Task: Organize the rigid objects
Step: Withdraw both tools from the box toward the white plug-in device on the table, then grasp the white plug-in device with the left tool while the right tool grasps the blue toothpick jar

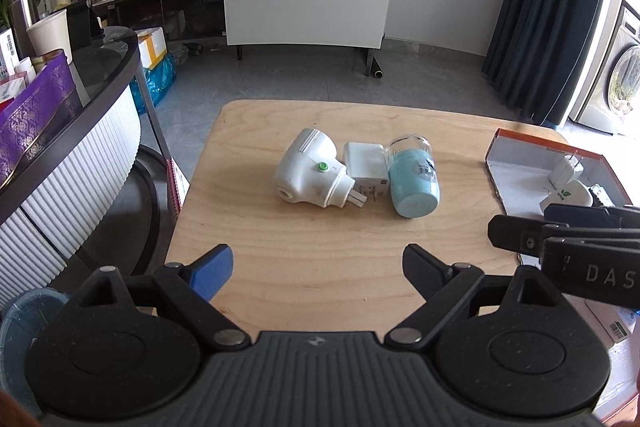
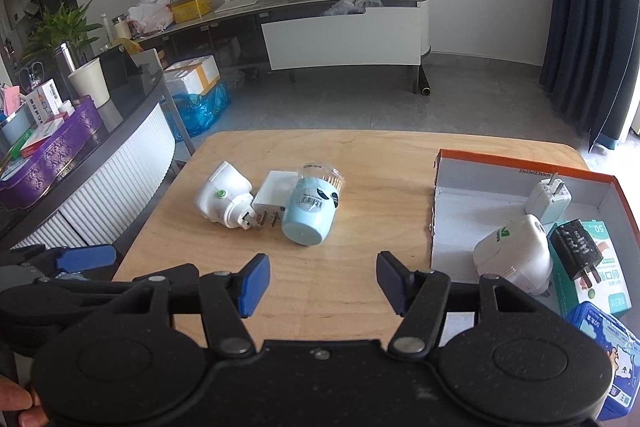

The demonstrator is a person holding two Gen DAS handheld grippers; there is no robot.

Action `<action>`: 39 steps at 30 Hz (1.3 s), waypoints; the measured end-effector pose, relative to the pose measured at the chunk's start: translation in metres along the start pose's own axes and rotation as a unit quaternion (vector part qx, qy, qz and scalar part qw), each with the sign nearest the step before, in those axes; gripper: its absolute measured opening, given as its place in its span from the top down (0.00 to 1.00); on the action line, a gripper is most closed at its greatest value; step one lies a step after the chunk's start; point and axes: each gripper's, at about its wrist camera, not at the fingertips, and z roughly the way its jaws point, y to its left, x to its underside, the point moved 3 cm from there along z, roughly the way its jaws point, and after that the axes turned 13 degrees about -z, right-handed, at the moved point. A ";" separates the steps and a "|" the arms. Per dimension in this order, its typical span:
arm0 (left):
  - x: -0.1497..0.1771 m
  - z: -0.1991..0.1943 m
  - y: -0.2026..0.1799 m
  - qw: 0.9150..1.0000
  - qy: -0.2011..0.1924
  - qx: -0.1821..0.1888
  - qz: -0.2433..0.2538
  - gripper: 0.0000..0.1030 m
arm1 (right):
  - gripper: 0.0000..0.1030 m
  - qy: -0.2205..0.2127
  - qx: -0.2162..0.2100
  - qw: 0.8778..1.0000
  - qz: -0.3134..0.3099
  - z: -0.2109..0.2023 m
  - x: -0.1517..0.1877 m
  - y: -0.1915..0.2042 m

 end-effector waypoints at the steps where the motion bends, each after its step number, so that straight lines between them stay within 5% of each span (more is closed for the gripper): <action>1: -0.002 0.003 0.001 1.000 -0.001 0.002 0.001 0.08 | 0.30 0.000 -0.002 1.000 0.001 0.003 -0.002 0.000; 21: -0.039 0.100 -0.003 0.997 0.005 0.045 0.056 0.03 | 0.29 -0.002 0.001 1.000 0.031 0.030 -0.010 -0.028; 24: -0.035 0.105 -0.005 0.995 0.015 0.071 0.067 0.10 | 0.29 -0.001 -0.001 0.999 0.034 0.035 -0.013 -0.028; 26: -0.031 0.105 -0.004 0.995 0.018 0.078 0.066 0.29 | 0.29 -0.001 -0.003 0.999 0.033 0.039 -0.014 -0.027; 39: -0.019 0.070 0.012 0.997 0.006 0.057 0.042 0.29 | 0.29 0.029 -0.031 0.998 0.043 0.091 -0.031 -0.010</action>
